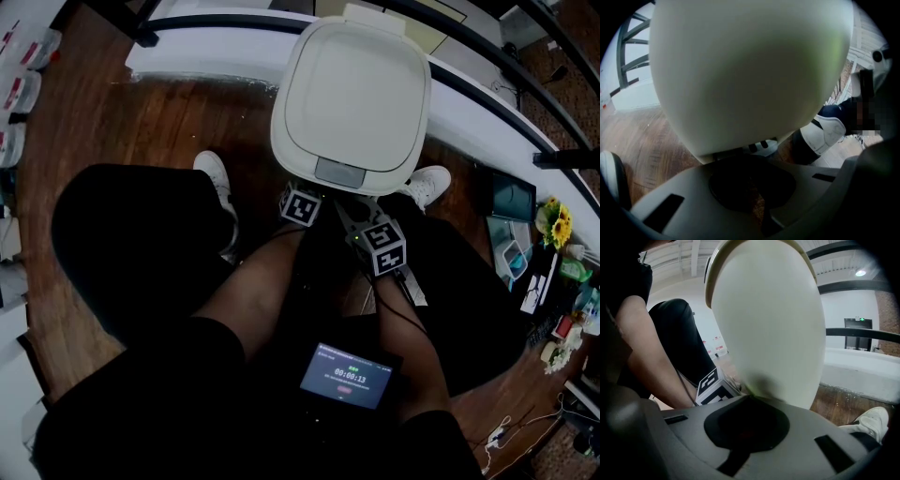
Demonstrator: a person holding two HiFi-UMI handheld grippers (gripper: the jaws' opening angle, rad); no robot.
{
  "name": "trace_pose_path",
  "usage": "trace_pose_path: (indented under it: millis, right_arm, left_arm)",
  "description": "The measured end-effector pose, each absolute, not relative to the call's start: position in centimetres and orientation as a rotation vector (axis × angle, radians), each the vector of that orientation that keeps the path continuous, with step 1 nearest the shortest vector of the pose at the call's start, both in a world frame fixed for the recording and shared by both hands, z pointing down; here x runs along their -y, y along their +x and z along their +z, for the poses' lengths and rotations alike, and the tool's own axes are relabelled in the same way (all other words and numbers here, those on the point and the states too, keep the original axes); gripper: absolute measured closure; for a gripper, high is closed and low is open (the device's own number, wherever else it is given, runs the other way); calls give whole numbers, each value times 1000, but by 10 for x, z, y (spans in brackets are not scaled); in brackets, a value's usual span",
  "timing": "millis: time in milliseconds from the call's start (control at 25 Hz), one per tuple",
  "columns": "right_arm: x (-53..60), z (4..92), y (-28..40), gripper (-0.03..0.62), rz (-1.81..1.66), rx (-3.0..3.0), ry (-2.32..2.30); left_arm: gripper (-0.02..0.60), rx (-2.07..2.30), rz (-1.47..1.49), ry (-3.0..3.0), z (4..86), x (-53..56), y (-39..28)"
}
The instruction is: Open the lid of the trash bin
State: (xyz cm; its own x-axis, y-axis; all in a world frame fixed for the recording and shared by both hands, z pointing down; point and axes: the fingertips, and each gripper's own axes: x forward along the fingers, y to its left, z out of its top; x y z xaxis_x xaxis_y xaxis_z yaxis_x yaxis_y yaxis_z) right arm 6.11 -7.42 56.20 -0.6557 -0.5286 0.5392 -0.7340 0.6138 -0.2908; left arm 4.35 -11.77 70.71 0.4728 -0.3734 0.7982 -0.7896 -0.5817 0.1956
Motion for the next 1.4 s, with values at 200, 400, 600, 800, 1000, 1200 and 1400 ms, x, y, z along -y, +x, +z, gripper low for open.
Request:
trace_pose_path:
  millis: [200, 400, 600, 800, 1000, 1200, 1400]
  right_arm:
    - [70, 562, 61, 576, 707, 2428, 1011]
    - [67, 564, 63, 576, 732, 2421, 1045]
    - [60, 565, 54, 576, 754, 2427, 1066]
    - [48, 559, 40, 576, 720, 2437, 1056]
    - [39, 549, 37, 576, 720, 2444, 1104]
    - [30, 541, 35, 576, 731, 2466, 1173]
    - [20, 522, 44, 576, 711, 2479, 1320]
  left_arm:
    - [561, 926, 1046, 2234, 698, 114, 46]
    - [561, 908, 975, 2228, 700, 109, 44]
    - [561, 888, 905, 2237, 695, 90, 34]
    - [560, 821, 937, 2310, 677, 74, 15]
    - [560, 845, 826, 2341, 657, 70, 2]
    - [561, 817, 754, 2405, 630, 56, 3]
    - [560, 762, 686, 2545, 595, 37, 14]
